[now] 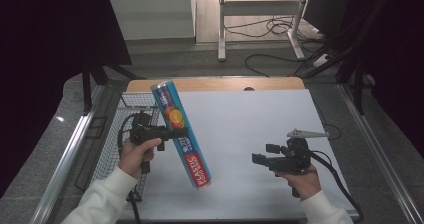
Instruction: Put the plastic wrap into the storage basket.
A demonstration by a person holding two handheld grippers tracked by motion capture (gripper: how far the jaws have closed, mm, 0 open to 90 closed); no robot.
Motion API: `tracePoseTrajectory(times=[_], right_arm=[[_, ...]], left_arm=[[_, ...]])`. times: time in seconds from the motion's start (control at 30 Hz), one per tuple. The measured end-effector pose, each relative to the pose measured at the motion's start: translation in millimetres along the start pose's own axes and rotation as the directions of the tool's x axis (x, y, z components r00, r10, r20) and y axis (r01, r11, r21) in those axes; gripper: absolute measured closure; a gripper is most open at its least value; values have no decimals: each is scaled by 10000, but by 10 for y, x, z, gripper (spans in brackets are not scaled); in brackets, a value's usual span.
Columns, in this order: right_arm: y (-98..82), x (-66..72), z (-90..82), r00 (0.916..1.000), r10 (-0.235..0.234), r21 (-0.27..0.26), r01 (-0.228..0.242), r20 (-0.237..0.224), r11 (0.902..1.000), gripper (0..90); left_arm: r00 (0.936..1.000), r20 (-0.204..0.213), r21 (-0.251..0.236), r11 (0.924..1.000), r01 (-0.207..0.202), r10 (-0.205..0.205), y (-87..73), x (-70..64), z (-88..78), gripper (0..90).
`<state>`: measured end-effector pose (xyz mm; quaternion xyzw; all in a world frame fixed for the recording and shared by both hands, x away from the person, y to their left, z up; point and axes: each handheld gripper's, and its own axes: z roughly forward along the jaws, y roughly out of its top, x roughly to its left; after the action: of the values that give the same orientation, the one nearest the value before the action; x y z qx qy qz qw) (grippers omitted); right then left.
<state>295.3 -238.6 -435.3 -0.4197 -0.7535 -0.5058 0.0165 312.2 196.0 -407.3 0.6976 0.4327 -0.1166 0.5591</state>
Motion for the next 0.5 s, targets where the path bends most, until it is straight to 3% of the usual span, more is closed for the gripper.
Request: tracePoseTrajectory(times=[0.27,0.5], right_arm=[[-3,-28,-8,9999,134,11,-134,46,9999,141],[1,-47,-16,9997,249,-61,-249,30,9997,145]], left_arm=[[9976,-606,163,9993,-340,349,86,-83,-307,319],[9937,-1100,373,9991,-177,217,110,-48,-514,319]])
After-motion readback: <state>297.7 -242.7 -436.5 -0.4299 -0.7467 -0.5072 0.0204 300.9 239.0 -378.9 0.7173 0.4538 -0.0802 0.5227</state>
